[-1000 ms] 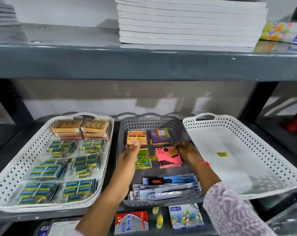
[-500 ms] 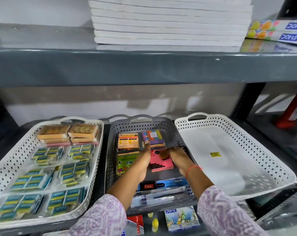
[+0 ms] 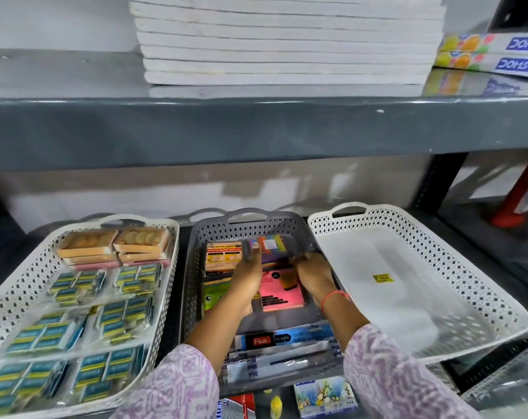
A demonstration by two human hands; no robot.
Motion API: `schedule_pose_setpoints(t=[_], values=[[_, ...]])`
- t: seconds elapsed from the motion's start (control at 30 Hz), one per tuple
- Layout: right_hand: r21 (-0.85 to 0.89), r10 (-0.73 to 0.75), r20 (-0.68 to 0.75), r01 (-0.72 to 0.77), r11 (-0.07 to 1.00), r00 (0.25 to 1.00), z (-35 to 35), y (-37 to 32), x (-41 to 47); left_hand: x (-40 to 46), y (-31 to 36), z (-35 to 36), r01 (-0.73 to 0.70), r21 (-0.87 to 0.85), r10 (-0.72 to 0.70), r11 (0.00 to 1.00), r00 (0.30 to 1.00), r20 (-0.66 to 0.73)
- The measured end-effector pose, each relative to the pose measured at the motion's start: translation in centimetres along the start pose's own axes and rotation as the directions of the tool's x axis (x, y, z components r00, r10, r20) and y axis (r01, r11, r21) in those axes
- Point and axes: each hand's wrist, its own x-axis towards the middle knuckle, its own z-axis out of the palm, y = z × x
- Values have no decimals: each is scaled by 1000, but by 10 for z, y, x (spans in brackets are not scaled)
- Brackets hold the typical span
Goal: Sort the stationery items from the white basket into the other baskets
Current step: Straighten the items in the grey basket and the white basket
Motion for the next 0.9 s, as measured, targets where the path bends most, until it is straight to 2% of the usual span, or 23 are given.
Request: schedule_pose_setpoints(t=[0.07, 0.17, 0.27, 0.4, 0.8, 0.9], values=[[-35, -55, 23, 55, 998, 998, -1, -10, 7, 8, 9, -3, -29, -23, 29, 999, 1000, -9], [10, -42, 121, 41, 999, 992, 2, -18, 17, 15, 11, -2, -12, -152, 21, 988, 998, 60], [7, -5, 212, 4, 1000, 977, 7, -19, 21, 38, -6, 4, -4, -158, 17, 987, 997, 80], [8, 11, 266, -13, 1000, 964, 12, -15, 27, 26, 6, 0, -36, -181, 54, 983, 994, 96], [-49, -24, 124, 30, 998, 992, 5, -13, 24, 29, 1, 4, -80, -182, 96, 980, 992, 78], [-63, -51, 114, 58, 996, 992, 7, -12, 26, 29, -2, 4, -130, -159, 143, 979, 987, 71]])
